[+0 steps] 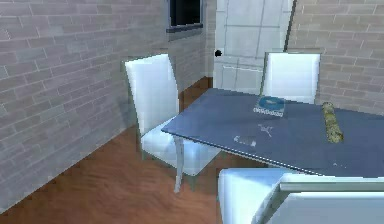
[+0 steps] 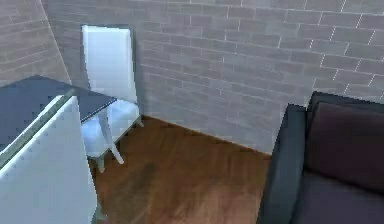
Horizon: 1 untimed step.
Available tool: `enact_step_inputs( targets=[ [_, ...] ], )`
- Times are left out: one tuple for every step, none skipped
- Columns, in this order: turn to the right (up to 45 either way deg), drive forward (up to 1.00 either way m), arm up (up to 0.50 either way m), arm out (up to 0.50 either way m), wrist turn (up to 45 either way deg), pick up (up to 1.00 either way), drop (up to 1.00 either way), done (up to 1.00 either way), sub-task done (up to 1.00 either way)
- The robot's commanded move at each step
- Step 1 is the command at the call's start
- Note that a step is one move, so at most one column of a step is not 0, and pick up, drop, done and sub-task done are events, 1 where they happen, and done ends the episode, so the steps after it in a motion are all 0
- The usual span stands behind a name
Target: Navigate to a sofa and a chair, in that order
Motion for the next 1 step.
enact_step_inputs(
  targets=[
    [30.0,0.0,0.0,0.0,0.0,0.0,0.0,0.0,0.0]
  ],
)
